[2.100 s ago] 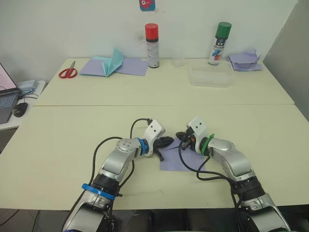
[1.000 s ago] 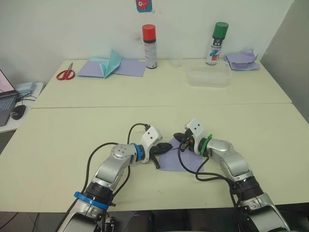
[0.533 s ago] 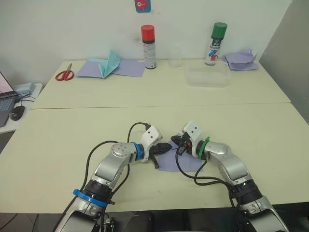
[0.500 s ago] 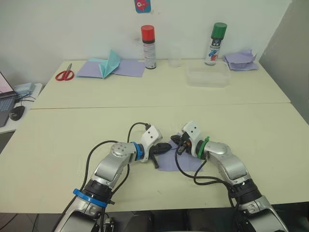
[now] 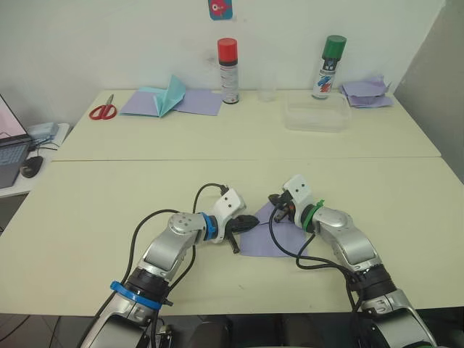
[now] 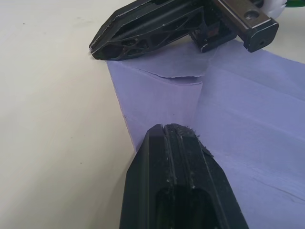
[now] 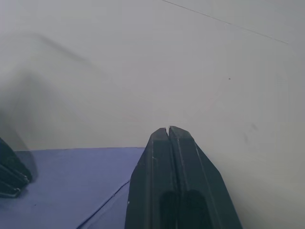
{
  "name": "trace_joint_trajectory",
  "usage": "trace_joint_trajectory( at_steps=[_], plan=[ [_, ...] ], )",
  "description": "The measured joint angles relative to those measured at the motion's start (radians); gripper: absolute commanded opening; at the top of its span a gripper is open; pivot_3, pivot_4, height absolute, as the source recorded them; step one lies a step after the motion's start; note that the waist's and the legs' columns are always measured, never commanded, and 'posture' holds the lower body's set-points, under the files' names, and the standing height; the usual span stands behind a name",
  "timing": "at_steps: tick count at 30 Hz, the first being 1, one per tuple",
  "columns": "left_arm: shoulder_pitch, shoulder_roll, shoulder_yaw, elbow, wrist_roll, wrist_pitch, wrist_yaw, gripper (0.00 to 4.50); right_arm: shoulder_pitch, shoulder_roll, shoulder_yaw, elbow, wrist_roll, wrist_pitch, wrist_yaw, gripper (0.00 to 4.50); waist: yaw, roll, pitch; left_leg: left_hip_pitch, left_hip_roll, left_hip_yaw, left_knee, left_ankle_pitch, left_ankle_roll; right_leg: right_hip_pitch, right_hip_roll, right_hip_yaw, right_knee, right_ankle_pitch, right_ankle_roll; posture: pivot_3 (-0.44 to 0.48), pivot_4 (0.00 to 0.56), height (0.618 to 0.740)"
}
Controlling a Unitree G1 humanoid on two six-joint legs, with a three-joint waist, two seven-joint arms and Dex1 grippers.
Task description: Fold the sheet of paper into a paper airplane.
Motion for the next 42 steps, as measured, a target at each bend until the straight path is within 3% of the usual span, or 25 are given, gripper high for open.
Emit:
trace_joint_trajectory(
  at_steps=[7, 12, 16, 18, 23, 32, 37, 42],
  plan=[
    [-0.012, -0.025, -0.003, 0.020, 0.000, -0.001, 0.004, 0.03, 0.032, -0.018, -0.099, -0.064, 0.083, 0.047, 0.022, 0.00, 0.016, 0.001, 0.001, -0.001, 0.000, 0.000, 0.000, 0.000, 0.000, 0.000, 0.000, 0.000, 0.000, 0.000, 0.000, 0.000, 0.150, 0.740],
    [-0.021, -0.033, -0.008, 0.029, 0.000, -0.001, 0.004, 0.03, 0.029, -0.182, -0.165, -0.182, 0.157, 0.189, 0.111, 0.00, 0.023, 0.001, 0.002, -0.001, 0.000, 0.000, 0.000, 0.000, 0.000, 0.000, 0.000, -0.001, -0.003, 0.000, 0.001, 0.000, 0.150, 0.740],
    [-0.032, -0.047, -0.014, 0.044, 0.001, -0.001, 0.003, 0.03, 0.113, -0.378, -0.148, -0.212, 0.164, 0.265, 0.234, 0.00, 0.028, 0.001, 0.002, -0.002, 0.001, 0.000, -0.001, 0.000, 0.000, 0.003, 0.000, -0.003, -0.010, -0.001, 0.006, 0.000, 0.150, 0.740],
    [-0.038, -0.051, -0.017, 0.052, 0.004, -0.003, 0.003, 0.03, 0.143, -0.410, -0.143, -0.234, 0.174, 0.282, 0.268, 0.00, 0.027, 0.002, 0.001, -0.002, 0.000, 0.002, 0.000, 0.000, 0.001, 0.004, 0.000, -0.001, -0.010, -0.001, 0.007, 0.000, 0.150, 0.740],
    [-0.048, -0.060, -0.023, 0.063, 0.020, -0.012, 0.003, 0.03, 0.150, -0.409, -0.167, -0.264, 0.237, 0.394, 0.288, 0.00, 0.028, 0.000, 0.001, -0.002, 0.001, 0.001, 0.000, 0.000, 0.001, 0.004, 0.000, -0.001, -0.011, -0.001, 0.008, 0.000, 0.150, 0.740],
    [-0.089, -0.116, -0.028, 0.140, 0.037, -0.048, 0.005, 0.03, 0.119, -0.277, -0.218, -0.290, 0.416, 0.670, 0.265, 0.00, 0.034, 0.000, 0.001, -0.003, 0.000, 0.001, 0.000, 0.000, 0.001, 0.004, 0.000, -0.001, -0.012, 0.000, 0.009, 0.000, 0.150, 0.740],
    [-0.161, -0.192, -0.025, 0.243, 0.045, -0.073, 0.039, 0.03, 0.112, -0.267, -0.224, -0.290, 0.450, 0.711, 0.246, 0.00, 0.042, 0.000, 0.002, -0.004, 0.000, 0.001, 0.000, 0.000, 0.001, 0.003, 0.000, -0.001, -0.014, 0.002, 0.012, 0.000, 0.150, 0.740],
    [-0.170, -0.194, -0.026, 0.258, 0.053, -0.086, 0.041, 0.03, 0.110, -0.253, -0.242, -0.288, 0.463, 0.711, 0.209, 0.00, 0.041, 0.000, 0.002, -0.005, 0.000, 0.002, 0.000, 0.000, 0.000, 0.002, 0.000, -0.001, -0.014, 0.002, 0.012, 0.000, 0.150, 0.740]
  ],
)
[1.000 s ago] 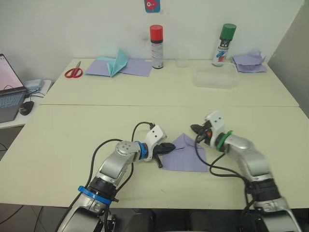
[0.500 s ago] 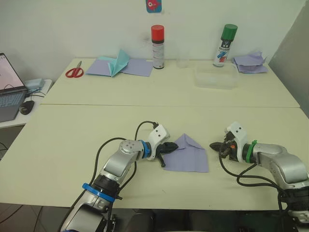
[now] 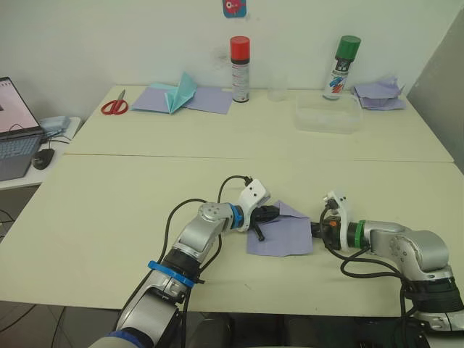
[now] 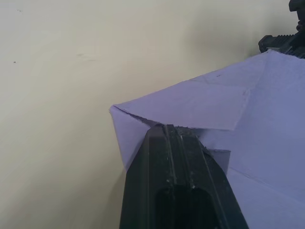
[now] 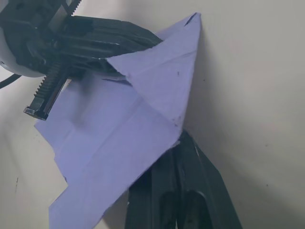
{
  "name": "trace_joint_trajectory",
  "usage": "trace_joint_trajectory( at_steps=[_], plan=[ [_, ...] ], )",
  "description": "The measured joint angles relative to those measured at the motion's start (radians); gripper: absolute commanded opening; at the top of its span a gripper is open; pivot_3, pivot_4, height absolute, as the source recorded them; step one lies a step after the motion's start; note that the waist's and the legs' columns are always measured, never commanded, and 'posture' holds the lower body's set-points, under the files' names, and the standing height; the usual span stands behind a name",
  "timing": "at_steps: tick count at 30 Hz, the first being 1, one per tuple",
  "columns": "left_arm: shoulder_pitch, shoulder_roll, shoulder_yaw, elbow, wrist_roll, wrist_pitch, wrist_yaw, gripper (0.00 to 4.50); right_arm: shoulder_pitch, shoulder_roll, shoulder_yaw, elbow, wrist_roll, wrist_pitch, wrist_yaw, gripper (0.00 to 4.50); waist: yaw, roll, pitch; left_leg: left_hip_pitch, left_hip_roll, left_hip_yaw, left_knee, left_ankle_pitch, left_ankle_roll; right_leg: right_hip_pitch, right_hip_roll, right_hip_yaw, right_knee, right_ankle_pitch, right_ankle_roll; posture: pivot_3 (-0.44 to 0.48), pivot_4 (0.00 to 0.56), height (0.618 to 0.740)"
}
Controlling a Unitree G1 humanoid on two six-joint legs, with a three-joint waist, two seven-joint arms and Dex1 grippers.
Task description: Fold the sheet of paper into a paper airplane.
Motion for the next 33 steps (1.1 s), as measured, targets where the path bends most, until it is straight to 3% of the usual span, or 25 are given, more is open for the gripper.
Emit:
trace_joint_trajectory(
  at_steps=[11, 33],
  plan=[
    [0.016, 0.012, 0.011, -0.045, 0.005, 0.057, 0.012, 0.03, -0.025, 0.021, -0.048, 0.002, 0.021, 0.009, -0.051, 0.00, -0.006, 0.000, 0.000, 0.000, 0.000, 0.000, 0.000, 0.000, 0.000, -0.001, 0.000, 0.000, 0.000, 0.000, 0.000, 0.000, 0.150, 0.740],
    [0.110, -0.020, 0.188, -0.180, -0.143, 0.237, 0.137, 0.03, -0.017, 0.034, -0.032, -0.002, 0.022, 0.019, -0.068, 0.00, -0.025, 0.000, 0.001, -0.007, 0.000, 0.000, 0.000, 0.002, -0.004, -0.009, 0.000, 0.001, 0.002, 0.003, -0.004, 0.000, 0.150, 0.740]
  ],
)
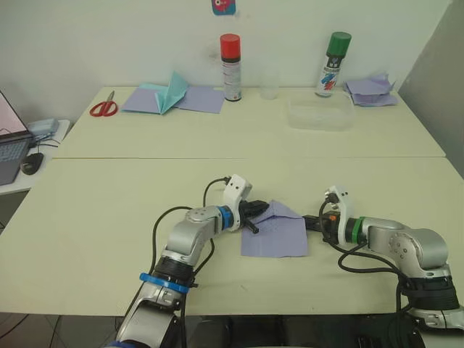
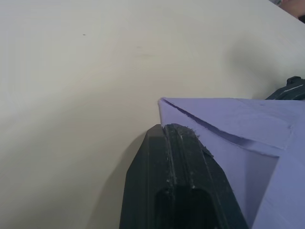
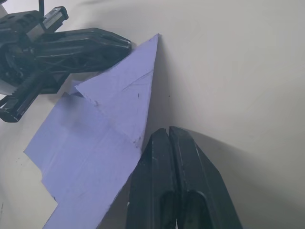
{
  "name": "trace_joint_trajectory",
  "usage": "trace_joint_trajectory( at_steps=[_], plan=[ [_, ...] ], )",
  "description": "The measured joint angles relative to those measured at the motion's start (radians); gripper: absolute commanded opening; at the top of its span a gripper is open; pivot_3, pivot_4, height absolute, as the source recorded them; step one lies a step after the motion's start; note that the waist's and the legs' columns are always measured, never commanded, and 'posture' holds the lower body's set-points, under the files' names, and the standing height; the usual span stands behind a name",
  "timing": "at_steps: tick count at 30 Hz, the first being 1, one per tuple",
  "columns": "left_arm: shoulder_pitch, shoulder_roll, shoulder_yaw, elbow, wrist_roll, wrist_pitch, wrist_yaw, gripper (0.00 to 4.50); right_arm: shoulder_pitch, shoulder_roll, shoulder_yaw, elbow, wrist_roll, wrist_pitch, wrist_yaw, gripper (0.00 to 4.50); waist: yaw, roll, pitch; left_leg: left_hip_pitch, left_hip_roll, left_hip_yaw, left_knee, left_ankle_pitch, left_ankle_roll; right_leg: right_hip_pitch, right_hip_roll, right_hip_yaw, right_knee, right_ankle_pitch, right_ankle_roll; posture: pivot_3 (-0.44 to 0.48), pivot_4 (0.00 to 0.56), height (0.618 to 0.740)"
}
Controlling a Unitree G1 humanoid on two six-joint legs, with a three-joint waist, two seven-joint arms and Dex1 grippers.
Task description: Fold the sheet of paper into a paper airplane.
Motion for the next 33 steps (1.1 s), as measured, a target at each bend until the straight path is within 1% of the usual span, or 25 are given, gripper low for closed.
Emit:
trace_joint_trajectory(
  at_steps=[3, 7, 13, 19, 25, 33],
  plan=[
    [0.009, 0.015, 0.013, -0.038, -0.012, 0.003, -0.006, 0.03, 0.001, 0.000, 0.000, -0.009, 0.000, -0.001, 0.000, 0.00, 0.001, 0.000, 0.000, -0.007, 0.000, 0.000, 0.002, 0.000, -0.001, -0.006, 0.000, 0.000, 0.002, 0.000, -0.001, 0.000, 0.150, 0.740],
    [0.003, 0.031, -0.003, -0.078, -0.017, -0.009, -0.046, 0.03, 0.001, 0.001, 0.000, -0.010, 0.000, -0.001, 0.000, 0.00, 0.002, 0.000, 0.000, -0.007, -0.001, 0.000, 0.002, 0.001, -0.001, -0.006, 0.000, 0.000, 0.002, 0.001, -0.001, 0.000, 0.150, 0.740],
    [-0.004, 0.058, -0.113, -0.063, 0.024, -0.088, -0.136, 0.03, 0.001, 0.001, 0.002, -0.010, 0.000, -0.001, 0.000, 0.00, 0.002, 0.000, 0.000, -0.007, 0.000, 0.000, 0.002, 0.001, -0.001, -0.006, 0.000, 0.000, 0.002, 0.001, -0.001, 0.000, 0.150, 0.740],
    [-0.015, 0.077, -0.183, -0.022, 0.078, -0.121, -0.160, 0.03, 0.005, 0.001, 0.001, -0.016, 0.000, 0.000, -0.005, 0.00, 0.002, 0.000, 0.000, -0.007, -0.001, 0.000, 0.002, 0.000, -0.001, -0.006, 0.000, 0.000, 0.002, 0.001, -0.001, 0.000, 0.150, 0.740],
    [-0.033, 0.087, -0.200, -0.017, 0.112, -0.129, -0.164, 0.03, 0.026, 0.003, -0.003, -0.049, 0.016, 0.014, -0.019, 0.00, 0.002, 0.000, 0.000, -0.007, -0.001, 0.000, 0.002, 0.001, 0.000, -0.006, 0.000, 0.000, 0.002, 0.001, -0.001, 0.000, 0.150, 0.740],
    [-0.034, 0.096, -0.200, -0.020, 0.112, -0.128, -0.180, 0.03, 0.041, 0.007, -0.037, -0.117, 0.131, 0.115, -0.020, 0.00, 0.001, 0.000, 0.000, -0.007, 0.000, 0.000, 0.002, 0.001, 0.000, -0.006, 0.000, 0.000, 0.002, 0.001, -0.001, 0.000, 0.150, 0.740]
  ],
)
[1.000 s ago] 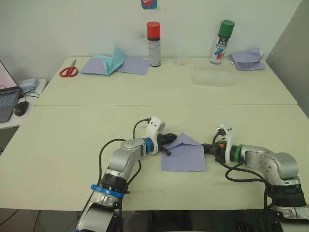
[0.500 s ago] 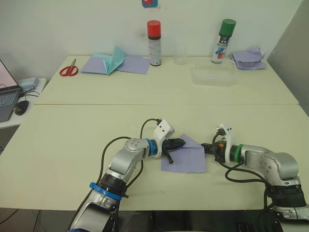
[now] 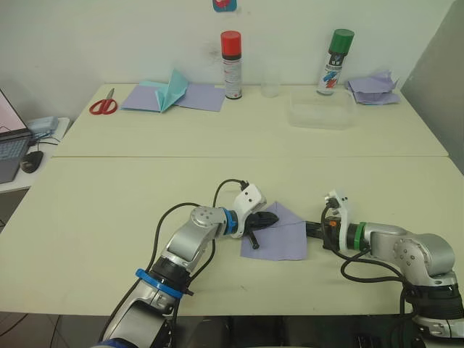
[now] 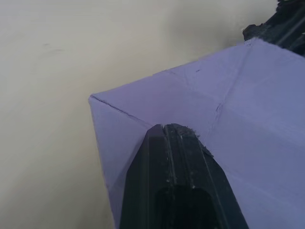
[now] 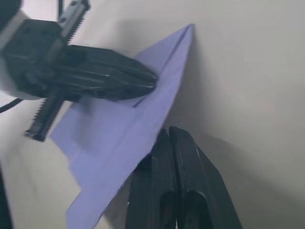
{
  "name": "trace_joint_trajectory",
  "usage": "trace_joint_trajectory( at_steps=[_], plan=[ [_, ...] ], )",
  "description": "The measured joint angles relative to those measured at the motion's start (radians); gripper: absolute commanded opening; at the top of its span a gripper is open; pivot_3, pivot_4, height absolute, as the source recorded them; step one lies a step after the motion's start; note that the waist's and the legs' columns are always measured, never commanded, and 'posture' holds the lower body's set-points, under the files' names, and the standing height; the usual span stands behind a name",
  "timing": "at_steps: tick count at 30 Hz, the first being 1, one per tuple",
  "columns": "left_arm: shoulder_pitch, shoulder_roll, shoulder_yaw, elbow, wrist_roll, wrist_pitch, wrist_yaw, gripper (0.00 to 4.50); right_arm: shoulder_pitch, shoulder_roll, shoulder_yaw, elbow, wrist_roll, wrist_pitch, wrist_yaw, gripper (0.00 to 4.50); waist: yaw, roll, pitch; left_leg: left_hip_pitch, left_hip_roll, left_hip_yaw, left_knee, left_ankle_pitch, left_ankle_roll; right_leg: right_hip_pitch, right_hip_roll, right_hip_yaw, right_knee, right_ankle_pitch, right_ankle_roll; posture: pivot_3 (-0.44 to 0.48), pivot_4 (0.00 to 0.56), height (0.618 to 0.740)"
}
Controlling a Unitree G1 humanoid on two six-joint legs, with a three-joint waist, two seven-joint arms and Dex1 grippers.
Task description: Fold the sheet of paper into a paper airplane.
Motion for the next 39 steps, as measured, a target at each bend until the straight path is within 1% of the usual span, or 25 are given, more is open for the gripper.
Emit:
trace_joint_trajectory(
  at_steps=[6, 14, 23, 31, 35, 39],
  plan=[
    [0.000, 0.000, 0.003, 0.000, -0.001, 0.004, 0.002, 0.03, -0.039, 0.046, -0.039, -0.025, 0.074, 0.051, -0.031, 0.00, 0.001, 0.000, 0.000, 0.000, 0.000, 0.000, 0.000, 0.000, 0.000, 0.000, 0.000, 0.000, 0.000, 0.000, 0.000, 0.000, 0.150, 0.740],
    [0.001, 0.011, 0.011, -0.015, -0.002, 0.029, 0.002, 0.03, -0.058, 0.068, -0.036, -0.019, 0.084, 0.052, -0.074, 0.00, -0.001, 0.000, 0.000, 0.000, 0.000, 0.000, 0.001, 0.000, 0.000, 0.000, 0.000, 0.000, 0.001, 0.000, 0.000, 0.000, 0.150, 0.740],
    [0.016, 0.057, 0.014, -0.074, -0.007, 0.075, -0.003, 0.03, -0.085, 0.121, 0.042, 0.052, 0.040, -0.024, -0.104, 0.00, -0.006, 0.001, 0.000, 0.000, 0.000, 0.000, 0.001, 0.000, 0.000, 0.000, 0.000, 0.000, 0.002, 0.000, 0.000, 0.000, 0.150, 0.740],
    [0.036, 0.139, 0.043, -0.145, -0.021, 0.152, 0.004, 0.03, -0.095, 0.143, 0.121, 0.111, -0.025, -0.119, -0.104, 0.00, -0.013, 0.001, -0.001, 0.001, 0.000, 0.000, 0.001, 0.000, 0.000, 0.000, 0.000, 0.000, 0.003, 0.000, 0.000, 0.000, 0.150, 0.740],
    [0.047, 0.144, 0.053, -0.166, -0.026, 0.175, 0.016, 0.03, -0.103, 0.144, 0.156, 0.134, -0.060, -0.167, -0.097, 0.00, -0.021, 0.001, -0.001, 0.001, 0.000, 0.000, 0.002, 0.000, 0.000, 0.000, 0.000, 0.001, 0.003, 0.000, 0.000, 0.000, 0.150, 0.740],
    [0.057, 0.152, 0.068, -0.172, -0.038, 0.186, 0.027, 0.03, -0.123, 0.147, 0.218, 0.159, -0.120, -0.228, -0.094, 0.00, -0.024, 0.001, -0.001, 0.002, 0.000, 0.000, 0.003, 0.000, 0.000, 0.000, 0.000, 0.000, 0.004, 0.000, 0.000, 0.000, 0.150, 0.740]
  ],
)
